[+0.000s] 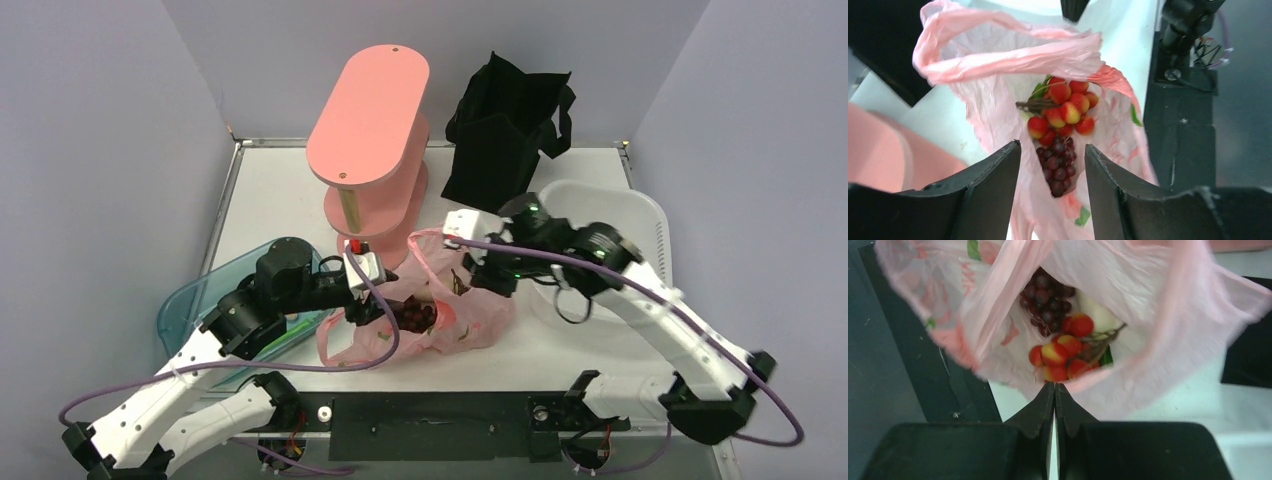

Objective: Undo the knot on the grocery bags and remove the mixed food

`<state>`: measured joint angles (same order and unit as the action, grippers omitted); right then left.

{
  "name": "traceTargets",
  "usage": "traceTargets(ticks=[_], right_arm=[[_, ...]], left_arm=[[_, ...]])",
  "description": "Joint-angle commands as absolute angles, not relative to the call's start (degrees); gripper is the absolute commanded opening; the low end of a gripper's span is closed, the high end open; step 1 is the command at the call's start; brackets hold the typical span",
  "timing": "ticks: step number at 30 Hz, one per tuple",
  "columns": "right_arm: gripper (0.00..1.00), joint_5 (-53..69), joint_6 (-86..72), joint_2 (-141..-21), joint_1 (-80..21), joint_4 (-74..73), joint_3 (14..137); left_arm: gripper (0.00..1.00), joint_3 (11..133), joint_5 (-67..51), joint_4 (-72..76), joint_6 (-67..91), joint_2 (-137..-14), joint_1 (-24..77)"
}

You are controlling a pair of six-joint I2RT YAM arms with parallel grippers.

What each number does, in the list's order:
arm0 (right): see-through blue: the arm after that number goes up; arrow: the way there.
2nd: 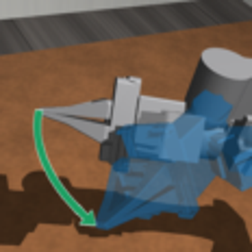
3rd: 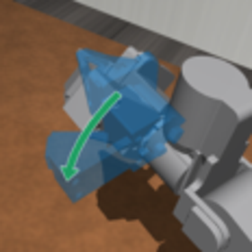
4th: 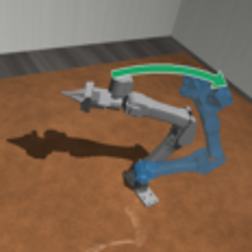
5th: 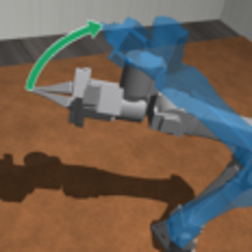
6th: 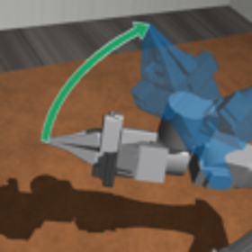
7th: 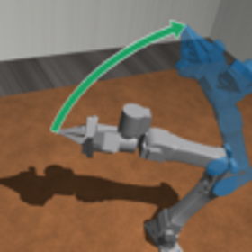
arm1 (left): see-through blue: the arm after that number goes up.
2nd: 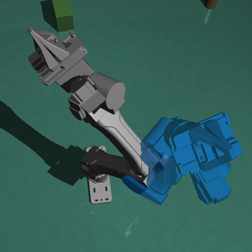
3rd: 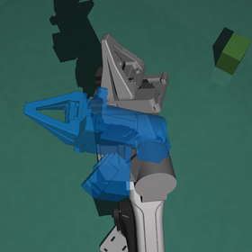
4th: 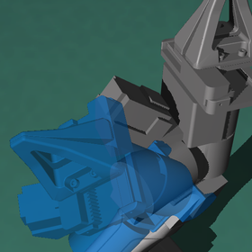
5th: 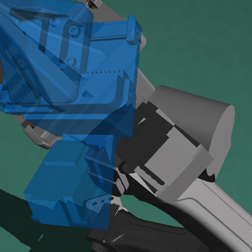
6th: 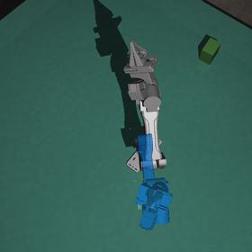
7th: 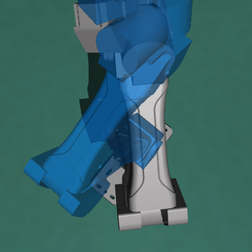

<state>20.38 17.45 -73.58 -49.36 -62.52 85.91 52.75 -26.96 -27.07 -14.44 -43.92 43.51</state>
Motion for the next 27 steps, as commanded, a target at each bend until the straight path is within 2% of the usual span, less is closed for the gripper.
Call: traceTargets(ticks=[1, 6, 9, 11, 12, 14, 18, 23, 27], right_arm=[[0.0, 19.0, 19.7, -59.7, -45.0, -65.8, 83.0], [0.01, 12.3, 17.5, -52.2, -41.8, -65.2, 79.9], [0.34, 9.5, 12.7, -51.9, -40.5, -61.4, 80.9], [0.44, 8.6, 10.3, -53.3, -39.2, -58.0, 82.0], [0.46, 8.8, 8.6, -54.2, -37.2, -56.1, 82.8], [0.49, 13.4, 5.1, -57.7, -31.4, -54.4, 84.5], [0.63, 28.5, -3.7, -67.7, -22.2, -53.1, 90.6], [0.74, 38.7, -6.3, -76.3, -21.4, -49.7, 92.4], [0.75, 42.3, -1.6, -79.7, -22.0, -49.1, 90.7]], left_arm=[[0.48, 53.8, -33.4, -16.5, -11.4, -47.5, 46.7], [0.49, 55.4, -28.7, -12.3, -13.4, -53.8, 52.6], [0.54, 56.9, -34.0, -9.5, -9.9, -56.4, 53.1], [0.55, 57.6, -37.2, -9.0, -7.4, -57.0, 54.0], [0.56, 57.6, -37.9, -9.1, -6.9, -57.1, 54.4], [0.58, 56.7, -37.4, -9.0, -6.7, -56.6, 55.2], [0.59, 55.5, -36.6, -10.3, -7.1, -55.6, 55.5], [0.6, 56.4, -38.9, -16.1, -11.6, -55.5, 55.8], [0.61, 58.1, -39.7, -22.3, -14.1, -55.2, 55.8]])
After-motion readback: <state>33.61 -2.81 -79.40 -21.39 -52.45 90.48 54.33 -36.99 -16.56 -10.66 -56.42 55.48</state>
